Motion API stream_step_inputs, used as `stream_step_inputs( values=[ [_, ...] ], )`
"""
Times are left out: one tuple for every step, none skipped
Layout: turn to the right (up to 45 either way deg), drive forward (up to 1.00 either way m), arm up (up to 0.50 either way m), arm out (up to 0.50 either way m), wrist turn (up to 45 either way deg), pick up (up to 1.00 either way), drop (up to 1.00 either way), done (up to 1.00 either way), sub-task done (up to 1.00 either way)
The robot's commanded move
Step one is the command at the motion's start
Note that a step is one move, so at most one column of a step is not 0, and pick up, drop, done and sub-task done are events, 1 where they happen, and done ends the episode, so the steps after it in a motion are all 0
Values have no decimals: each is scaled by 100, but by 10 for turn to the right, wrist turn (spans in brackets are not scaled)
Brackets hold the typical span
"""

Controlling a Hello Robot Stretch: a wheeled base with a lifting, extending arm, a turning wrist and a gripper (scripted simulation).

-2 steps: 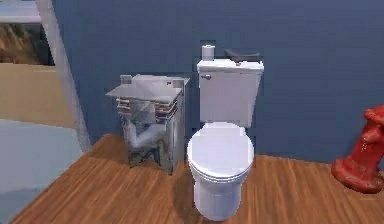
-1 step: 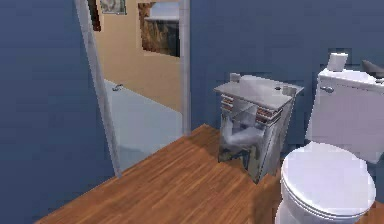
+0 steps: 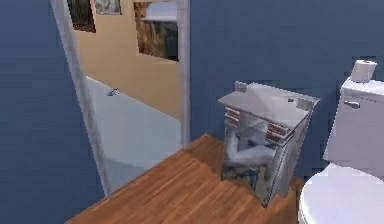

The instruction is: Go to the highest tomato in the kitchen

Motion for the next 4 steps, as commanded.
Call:
stream_step_inputs(
  values=[
    [-120, 0, 0, 0, 0, 0, 0, 0, 0],
    [0, 100, 0, 0, 0, 0, 0, 0, 0],
    [-90, 0, 0, 0, 0, 0, 0, 0, 0],
    [0, 30, 0, 0, 0, 0, 0, 0, 0]
  ],
)
